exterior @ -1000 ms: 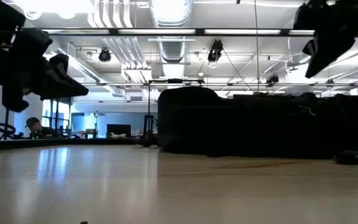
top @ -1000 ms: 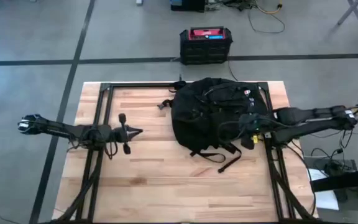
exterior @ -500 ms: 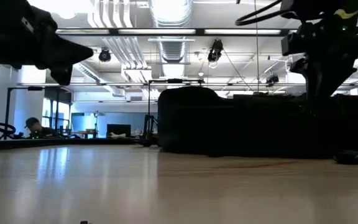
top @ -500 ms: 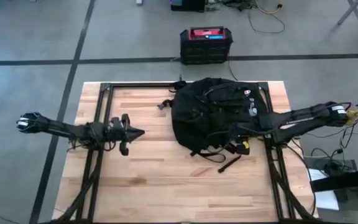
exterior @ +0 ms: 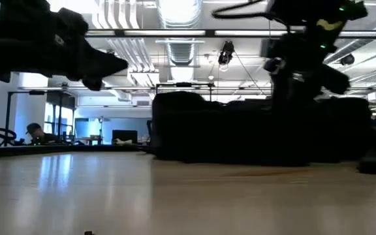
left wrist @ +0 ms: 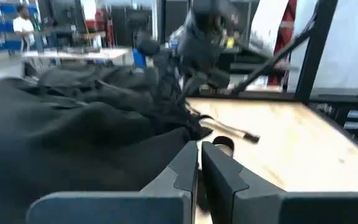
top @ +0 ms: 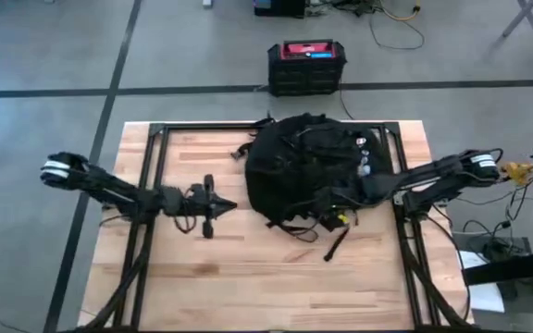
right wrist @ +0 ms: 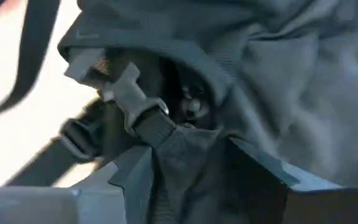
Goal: Unpack backpack
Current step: Open the black backpack
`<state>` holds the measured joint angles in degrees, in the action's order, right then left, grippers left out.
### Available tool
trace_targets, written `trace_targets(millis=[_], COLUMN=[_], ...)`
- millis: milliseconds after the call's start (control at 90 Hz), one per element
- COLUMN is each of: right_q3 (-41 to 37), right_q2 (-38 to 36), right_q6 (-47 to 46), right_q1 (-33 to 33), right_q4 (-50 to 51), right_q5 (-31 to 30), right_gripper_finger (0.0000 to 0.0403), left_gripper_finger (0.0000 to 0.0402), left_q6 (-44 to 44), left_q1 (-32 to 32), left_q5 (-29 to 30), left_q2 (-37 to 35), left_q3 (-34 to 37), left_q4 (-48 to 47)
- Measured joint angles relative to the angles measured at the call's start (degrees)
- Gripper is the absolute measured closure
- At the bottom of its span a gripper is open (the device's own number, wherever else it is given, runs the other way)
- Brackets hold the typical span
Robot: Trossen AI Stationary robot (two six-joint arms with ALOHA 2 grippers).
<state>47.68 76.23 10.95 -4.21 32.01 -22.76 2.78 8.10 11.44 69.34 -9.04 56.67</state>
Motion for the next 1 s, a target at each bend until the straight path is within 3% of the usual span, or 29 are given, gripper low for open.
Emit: trace_targets(millis=[222, 344, 478, 644, 822, 1000], right_q3=[6.8, 8.8, 9.4, 9.4, 9.4, 9.4], right_q2=[6.0, 7.4, 6.5, 5.5, 4.9, 4.2], right_q6=[-1.9, -5.1, -7.1, -11.1, -13.8, -13.4], right_q1=[-0.2, -1.1, -2.3, -2.9, -3.8, -4.8], right_q4=[-4.9, -4.2, -3.2, 2.0, 6.3, 10.0], right_q5=[-1.8, -2.0, -4.1, -4.5, -4.5, -4.5], right_gripper_finger=[0.0274, 0.0329, 0.0392, 0.0393, 0.0398, 0.0400], left_gripper_finger=[0.0396, 0.0396, 0.0396, 0.0396, 0.0393, 0.0356], left_q6=[-11.0, -11.9, -12.5, -17.0, -21.7, -22.8], left_q1=[0.0, 0.0, -0.1, -0.4, -0.7, -1.3], left_q5=[0.2, 0.2, 1.6, 10.3, 10.5, 10.4], left_q2=[7.8, 11.6, 18.3, 28.2, 36.0, 38.4], left_q3=[-12.5, -20.3, -26.9, -34.1, -41.6, -45.8], left_q4=[-9.6, -19.8, -24.8, -24.7, -24.5, -27.0])
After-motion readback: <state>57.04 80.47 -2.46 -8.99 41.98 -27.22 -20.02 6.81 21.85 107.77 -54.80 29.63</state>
